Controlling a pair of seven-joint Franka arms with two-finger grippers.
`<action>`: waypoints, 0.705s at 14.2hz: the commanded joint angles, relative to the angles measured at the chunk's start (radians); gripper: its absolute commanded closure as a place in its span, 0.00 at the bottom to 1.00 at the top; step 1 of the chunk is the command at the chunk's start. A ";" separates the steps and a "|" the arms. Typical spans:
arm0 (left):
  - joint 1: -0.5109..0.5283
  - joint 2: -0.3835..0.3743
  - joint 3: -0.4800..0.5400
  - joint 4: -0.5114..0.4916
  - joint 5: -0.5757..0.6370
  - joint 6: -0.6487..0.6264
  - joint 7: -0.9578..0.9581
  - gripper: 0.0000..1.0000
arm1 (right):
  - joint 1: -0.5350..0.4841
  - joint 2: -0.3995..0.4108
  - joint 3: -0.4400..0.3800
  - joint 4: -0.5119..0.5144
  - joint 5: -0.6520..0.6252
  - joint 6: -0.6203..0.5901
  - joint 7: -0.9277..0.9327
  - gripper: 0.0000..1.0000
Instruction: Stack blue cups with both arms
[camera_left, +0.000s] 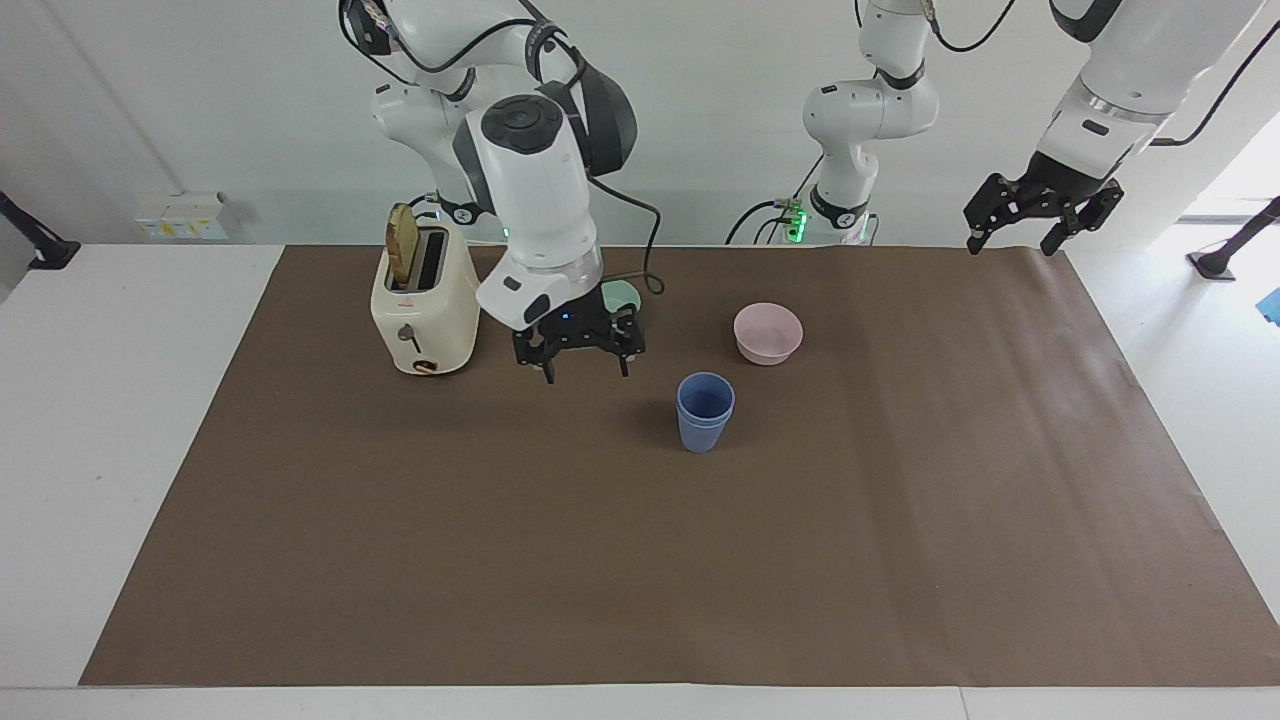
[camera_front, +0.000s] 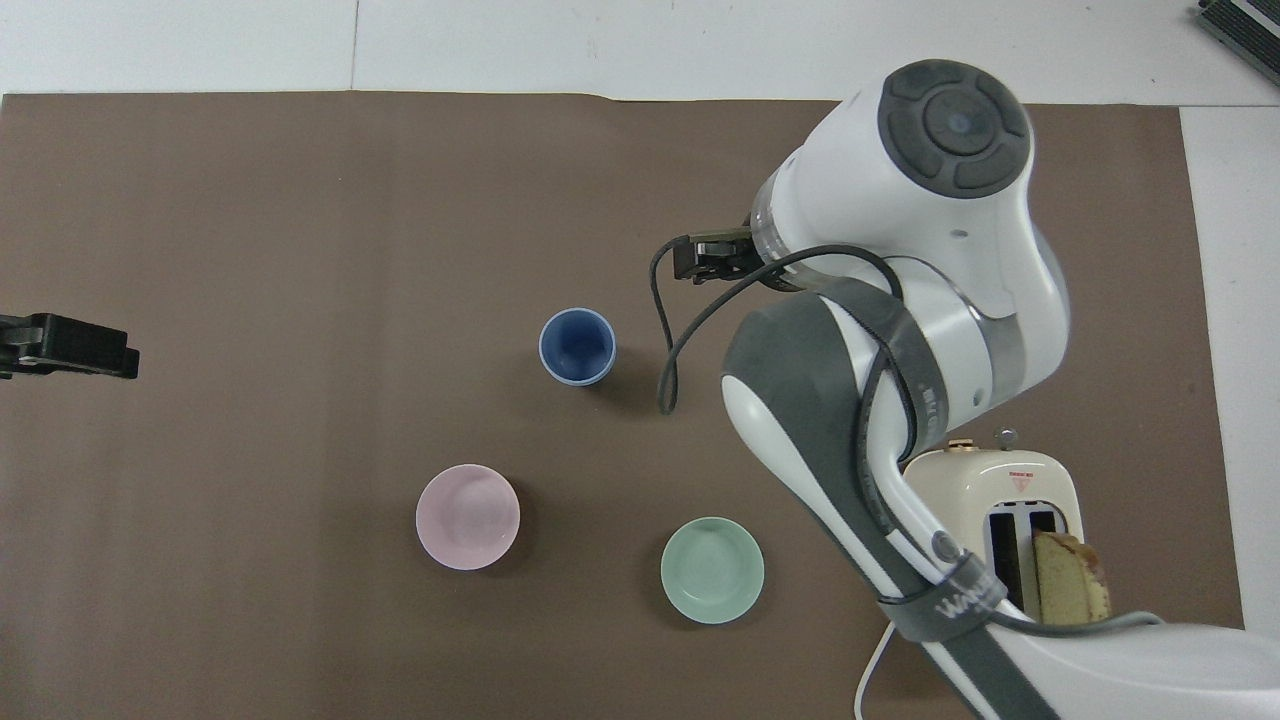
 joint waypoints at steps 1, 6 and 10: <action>0.021 -0.018 -0.004 -0.016 -0.011 0.009 -0.006 0.00 | -0.087 -0.067 0.005 -0.002 -0.010 -0.068 -0.085 0.00; 0.019 -0.018 -0.004 -0.016 -0.011 0.008 -0.006 0.00 | -0.176 -0.133 -0.002 -0.002 -0.041 -0.169 -0.228 0.00; 0.019 -0.018 -0.004 -0.016 -0.011 0.008 -0.006 0.00 | -0.231 -0.157 -0.003 -0.002 -0.044 -0.205 -0.281 0.00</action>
